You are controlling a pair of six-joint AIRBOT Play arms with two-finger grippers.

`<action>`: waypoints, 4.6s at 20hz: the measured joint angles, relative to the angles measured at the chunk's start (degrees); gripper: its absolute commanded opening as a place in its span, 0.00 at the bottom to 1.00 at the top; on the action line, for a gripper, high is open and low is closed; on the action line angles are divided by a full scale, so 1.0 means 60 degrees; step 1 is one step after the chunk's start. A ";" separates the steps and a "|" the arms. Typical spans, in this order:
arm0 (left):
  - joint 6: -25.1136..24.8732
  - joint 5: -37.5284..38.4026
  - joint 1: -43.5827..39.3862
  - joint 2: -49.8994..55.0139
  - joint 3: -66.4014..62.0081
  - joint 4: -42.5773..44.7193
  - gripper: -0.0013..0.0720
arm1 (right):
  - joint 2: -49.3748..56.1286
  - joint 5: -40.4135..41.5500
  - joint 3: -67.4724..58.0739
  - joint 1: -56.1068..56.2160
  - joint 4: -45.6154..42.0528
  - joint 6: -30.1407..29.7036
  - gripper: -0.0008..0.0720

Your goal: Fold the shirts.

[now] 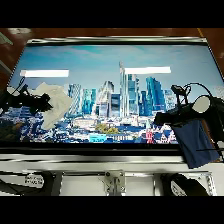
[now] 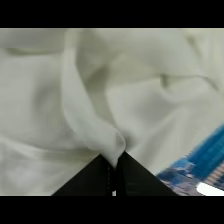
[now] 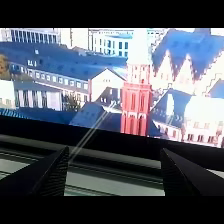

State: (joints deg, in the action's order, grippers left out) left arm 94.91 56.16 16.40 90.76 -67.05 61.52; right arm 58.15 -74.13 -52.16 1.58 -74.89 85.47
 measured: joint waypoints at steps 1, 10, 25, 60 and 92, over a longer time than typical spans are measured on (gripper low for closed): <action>-0.0517 0.0106 -0.0036 -0.0138 -0.0025 -0.0692 0.06 | 0.0000 0.0069 0.0000 0.0000 0.0011 0.0000 0.96; -0.2320 0.0357 -0.3803 -0.4925 0.0007 -0.3861 0.06 | 0.0000 0.0229 -0.0186 0.0000 0.0965 -0.0550 0.96; -0.0109 -0.2084 -0.6382 -0.4044 0.1993 -0.3020 0.98 | 0.0000 -0.2503 -0.1228 0.0000 0.0878 -0.0969 0.96; -0.3147 -0.0517 -0.4681 -0.1337 0.2550 -0.5621 0.06 | 0.2885 0.3085 0.1519 0.1738 0.4524 -0.2601 0.12; -0.1020 0.0561 -0.3166 -0.6838 -0.2506 0.1016 0.06 | 0.1548 -0.1832 -0.7442 0.0295 0.1887 -0.0841 0.12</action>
State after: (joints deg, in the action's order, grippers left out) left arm 88.79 59.53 -2.59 49.74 -82.08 67.61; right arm 67.44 -85.12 -96.82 3.36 -63.57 80.42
